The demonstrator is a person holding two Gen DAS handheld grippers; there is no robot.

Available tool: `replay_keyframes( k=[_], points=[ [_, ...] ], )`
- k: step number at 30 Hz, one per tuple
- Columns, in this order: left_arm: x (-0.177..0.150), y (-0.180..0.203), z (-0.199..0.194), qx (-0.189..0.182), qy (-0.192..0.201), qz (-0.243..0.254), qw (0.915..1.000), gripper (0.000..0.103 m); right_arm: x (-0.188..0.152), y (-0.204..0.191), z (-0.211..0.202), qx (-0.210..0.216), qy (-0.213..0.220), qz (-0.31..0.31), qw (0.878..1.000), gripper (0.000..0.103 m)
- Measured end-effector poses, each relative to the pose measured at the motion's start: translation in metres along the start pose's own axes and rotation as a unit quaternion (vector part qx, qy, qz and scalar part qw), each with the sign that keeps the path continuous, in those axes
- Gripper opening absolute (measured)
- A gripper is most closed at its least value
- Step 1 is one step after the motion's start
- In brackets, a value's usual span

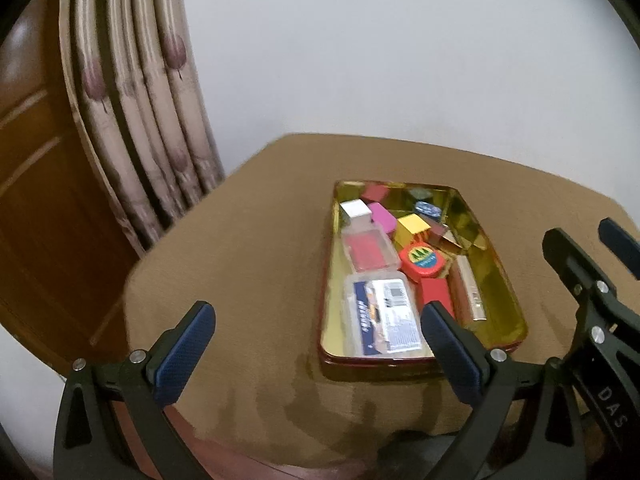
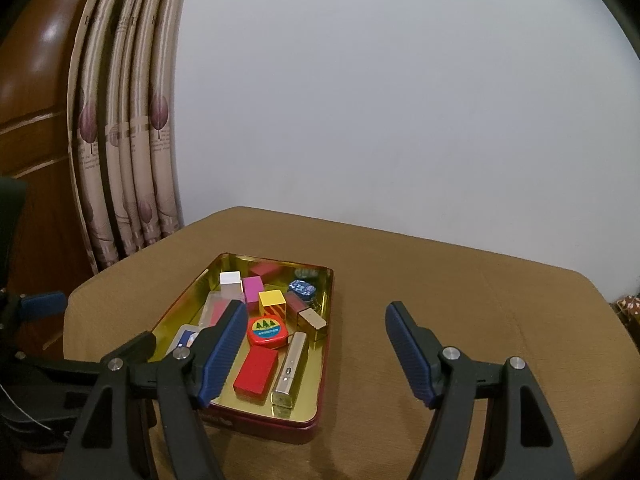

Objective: Organize rigid objects

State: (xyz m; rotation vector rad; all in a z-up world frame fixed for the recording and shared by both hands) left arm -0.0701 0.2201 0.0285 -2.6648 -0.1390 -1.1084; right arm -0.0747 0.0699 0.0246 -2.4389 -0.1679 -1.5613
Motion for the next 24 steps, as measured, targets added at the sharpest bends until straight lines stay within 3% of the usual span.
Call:
replay_keyframes(
  k=[4, 15, 24],
  points=[
    [-0.0019, -0.0022, 0.0042, -0.02, -0.003, -0.017, 0.9997, 0.101, 0.0004, 0.0003, 0.0005, 0.0, 0.001, 0.0, 1.0, 0.073],
    [-0.0015, 0.0076, 0.0029, -0.021, 0.004, 0.003, 0.9998, 0.101, 0.0006, -0.0034, 0.0009, 0.002, 0.002, -0.01, 1.0, 0.073],
    [0.0021, 0.0055, 0.0005, 0.003, -0.007, 0.004, 1.0, 0.101, 0.0059, -0.0022, -0.0037, 0.003, 0.007, -0.007, 1.0, 0.073]
  ],
)
Point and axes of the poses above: each gripper's, at about its wrist camera, not at the fingertips, and z roughly the way its jaws point, y to its right, x to its top, the point moved 7 cm from there along z, roughly the way its jaws point, and after that the axes turned 9 degrees about z, right-handed, at the moved point
